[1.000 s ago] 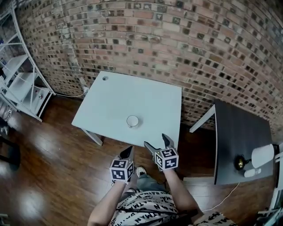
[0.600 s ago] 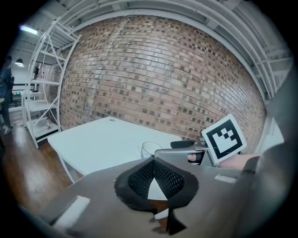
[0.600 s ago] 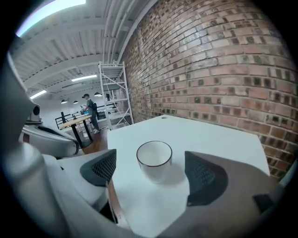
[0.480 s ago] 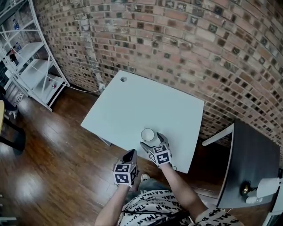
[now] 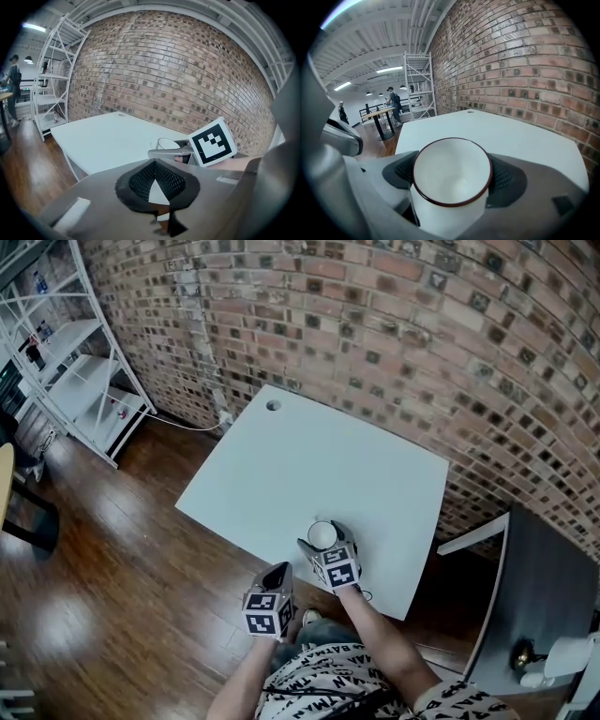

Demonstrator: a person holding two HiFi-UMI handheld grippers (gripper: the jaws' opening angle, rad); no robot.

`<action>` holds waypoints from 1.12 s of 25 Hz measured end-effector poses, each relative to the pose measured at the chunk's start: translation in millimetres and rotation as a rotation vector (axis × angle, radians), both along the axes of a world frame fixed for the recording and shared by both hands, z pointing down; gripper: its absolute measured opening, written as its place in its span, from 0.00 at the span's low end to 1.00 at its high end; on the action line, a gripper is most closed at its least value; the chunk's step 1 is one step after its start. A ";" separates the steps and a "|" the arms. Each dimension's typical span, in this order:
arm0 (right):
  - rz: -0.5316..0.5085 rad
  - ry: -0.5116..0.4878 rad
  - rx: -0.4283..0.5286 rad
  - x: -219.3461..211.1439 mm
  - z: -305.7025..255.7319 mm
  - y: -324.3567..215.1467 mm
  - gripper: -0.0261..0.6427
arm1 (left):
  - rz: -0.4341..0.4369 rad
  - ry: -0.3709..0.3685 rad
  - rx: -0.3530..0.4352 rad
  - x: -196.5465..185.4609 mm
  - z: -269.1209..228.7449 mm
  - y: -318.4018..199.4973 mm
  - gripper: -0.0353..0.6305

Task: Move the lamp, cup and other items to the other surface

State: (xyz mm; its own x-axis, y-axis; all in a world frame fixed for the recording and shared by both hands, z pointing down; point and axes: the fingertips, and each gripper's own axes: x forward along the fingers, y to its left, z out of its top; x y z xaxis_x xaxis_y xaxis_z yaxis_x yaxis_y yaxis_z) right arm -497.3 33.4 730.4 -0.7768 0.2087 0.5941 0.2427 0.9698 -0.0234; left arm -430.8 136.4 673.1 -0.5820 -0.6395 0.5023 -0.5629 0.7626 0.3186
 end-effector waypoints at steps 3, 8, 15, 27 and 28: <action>0.007 -0.001 0.002 -1.0 0.8 -2.2 0.68 | 0.003 0.001 -0.003 -2.3 -0.3 -1.1 0.06; 0.009 -0.017 0.008 -1.0 0.0 -1.4 0.67 | 0.019 -0.004 -0.005 -3.7 -2.2 -0.3 0.06; 0.095 -0.053 0.010 22.5 -19.8 -16.3 0.67 | 0.091 -0.028 -0.003 9.9 -18.7 -5.3 0.06; 0.462 -0.117 0.029 168.1 -91.6 -80.7 0.67 | 0.462 -0.036 0.039 118.5 -53.4 -55.6 0.06; 0.498 -0.117 0.031 185.4 -95.1 -89.2 0.67 | 0.498 -0.036 0.045 131.8 -55.0 -63.3 0.06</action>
State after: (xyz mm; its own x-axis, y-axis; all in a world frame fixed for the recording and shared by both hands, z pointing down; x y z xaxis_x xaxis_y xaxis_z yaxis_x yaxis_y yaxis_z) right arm -311.9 -55.8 635.3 -0.8392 -0.2203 0.4972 -0.2499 0.9683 0.0073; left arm -299.0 73.1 618.1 -0.2163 -0.8648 0.4531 -0.8664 0.3840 0.3191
